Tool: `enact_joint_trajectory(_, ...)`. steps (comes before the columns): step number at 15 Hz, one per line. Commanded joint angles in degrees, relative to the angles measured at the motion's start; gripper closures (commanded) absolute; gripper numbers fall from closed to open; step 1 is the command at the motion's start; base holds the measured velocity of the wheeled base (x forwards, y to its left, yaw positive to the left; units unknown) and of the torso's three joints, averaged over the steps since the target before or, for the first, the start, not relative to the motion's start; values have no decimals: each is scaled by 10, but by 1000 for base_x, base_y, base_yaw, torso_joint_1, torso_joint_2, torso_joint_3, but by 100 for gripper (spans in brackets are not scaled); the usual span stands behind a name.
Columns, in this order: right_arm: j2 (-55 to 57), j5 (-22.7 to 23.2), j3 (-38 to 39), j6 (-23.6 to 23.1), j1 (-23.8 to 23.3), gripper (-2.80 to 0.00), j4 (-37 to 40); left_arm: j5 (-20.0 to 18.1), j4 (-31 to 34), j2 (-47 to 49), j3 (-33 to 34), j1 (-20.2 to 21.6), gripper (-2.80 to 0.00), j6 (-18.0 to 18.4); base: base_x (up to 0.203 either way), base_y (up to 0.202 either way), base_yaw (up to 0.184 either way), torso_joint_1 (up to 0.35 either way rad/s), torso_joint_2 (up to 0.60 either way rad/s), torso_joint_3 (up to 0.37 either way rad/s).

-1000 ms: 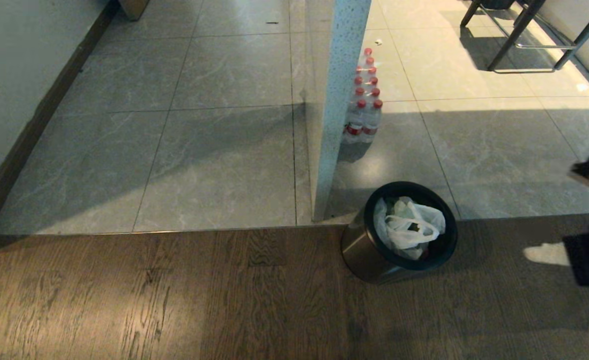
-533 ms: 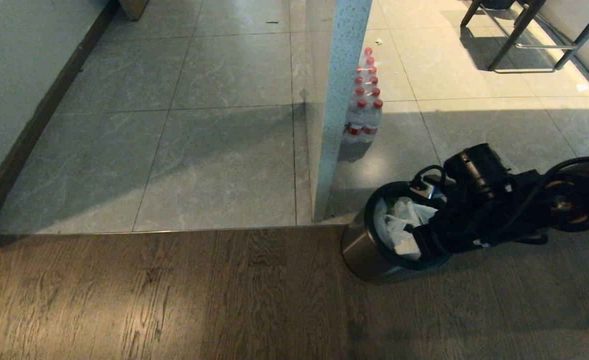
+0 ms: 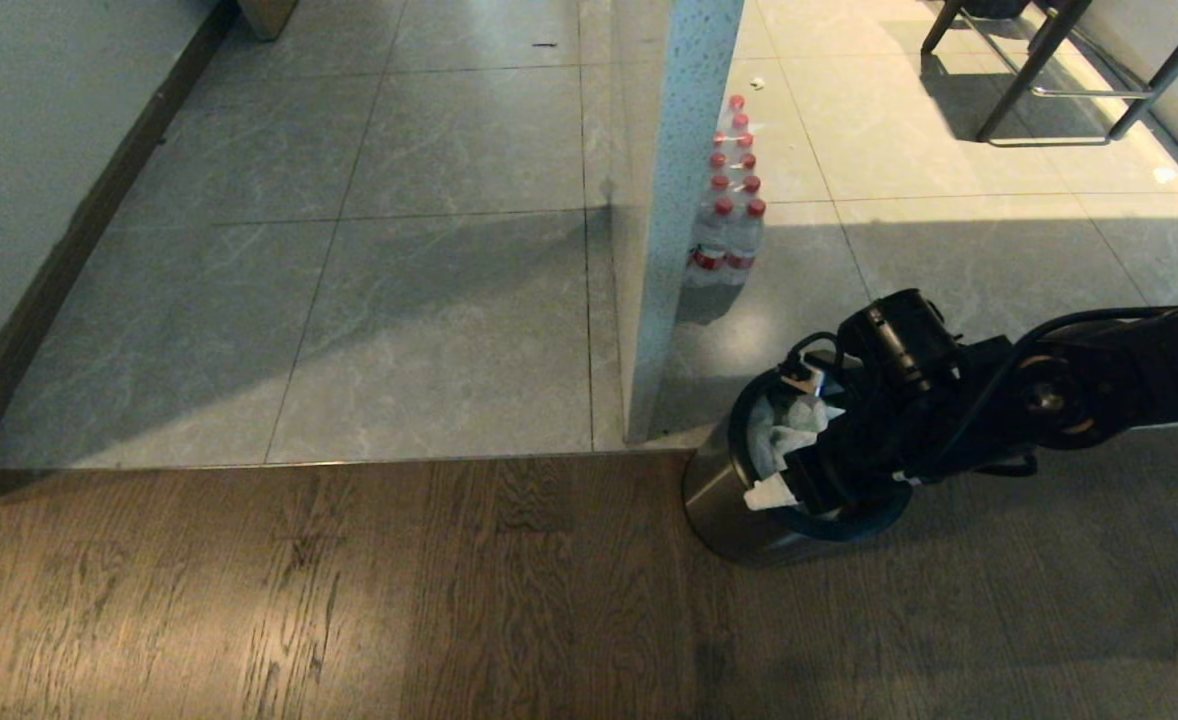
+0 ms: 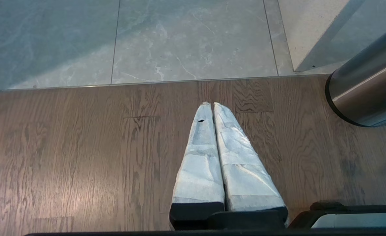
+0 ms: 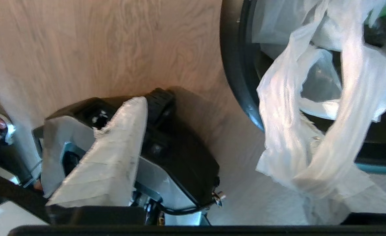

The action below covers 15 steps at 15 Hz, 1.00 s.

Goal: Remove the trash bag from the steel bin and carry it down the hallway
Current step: Place the outer trash can on the ground

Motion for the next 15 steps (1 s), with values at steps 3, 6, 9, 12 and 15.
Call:
enact_joint_trajectory(3, -35, 134, 2, 1, 8, -280, 61, 0, 0, -1, 0, 0, 0, 0, 0, 0, 0, 0, 0, 0)
enact_joint_trajectory(6, -82, 147, 16, -1, 10, -280, 130, 0, 0, -1, 0, 0, 0, 0, 0, 0, 0, 0, 0, 0)
enact_joint_trajectory(9, -55, 136, 16, -6, 13, -280, 97, 0, 0, -1, 0, 0, 0, 0, 0, 0, 0, 0, 0, 0)
enact_joint_trajectory(12, 10, 80, 3, 1, 13, -280, -1, 0, 0, -1, 1, 0, 0, 0, 0, 0, 0, 0, 0, 0)
enact_joint_trajectory(15, 55, 80, -21, 2, 13, -280, -8, 0, 0, -1, 0, 0, 0, 0, 0, 0, 0, 0, 0, 0)
